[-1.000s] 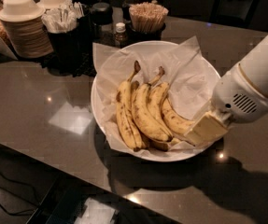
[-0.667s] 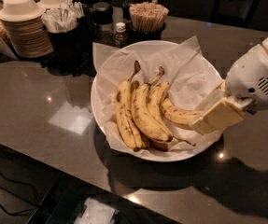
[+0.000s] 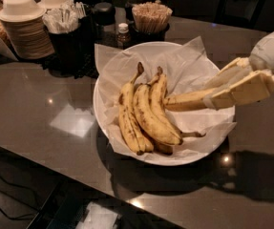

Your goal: Pick banana from white bowl

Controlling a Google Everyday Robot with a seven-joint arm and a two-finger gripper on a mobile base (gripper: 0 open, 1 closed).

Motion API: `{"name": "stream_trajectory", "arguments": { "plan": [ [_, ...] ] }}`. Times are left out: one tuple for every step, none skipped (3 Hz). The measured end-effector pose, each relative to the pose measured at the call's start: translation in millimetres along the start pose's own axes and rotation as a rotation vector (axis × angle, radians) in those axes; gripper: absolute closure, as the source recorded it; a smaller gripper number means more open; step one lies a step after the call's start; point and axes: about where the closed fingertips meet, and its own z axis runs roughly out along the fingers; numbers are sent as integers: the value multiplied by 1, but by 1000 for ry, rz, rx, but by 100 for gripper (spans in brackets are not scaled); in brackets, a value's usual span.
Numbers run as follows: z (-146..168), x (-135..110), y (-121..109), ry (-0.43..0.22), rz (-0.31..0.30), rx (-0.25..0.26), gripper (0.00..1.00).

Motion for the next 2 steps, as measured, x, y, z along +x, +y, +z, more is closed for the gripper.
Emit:
{"name": "stream_trajectory", "arguments": {
  "plan": [
    [-30,-16,-5,-217,-72,-55,100],
    [-69,-30,3,-387,-151,-53,100]
  ]
}}
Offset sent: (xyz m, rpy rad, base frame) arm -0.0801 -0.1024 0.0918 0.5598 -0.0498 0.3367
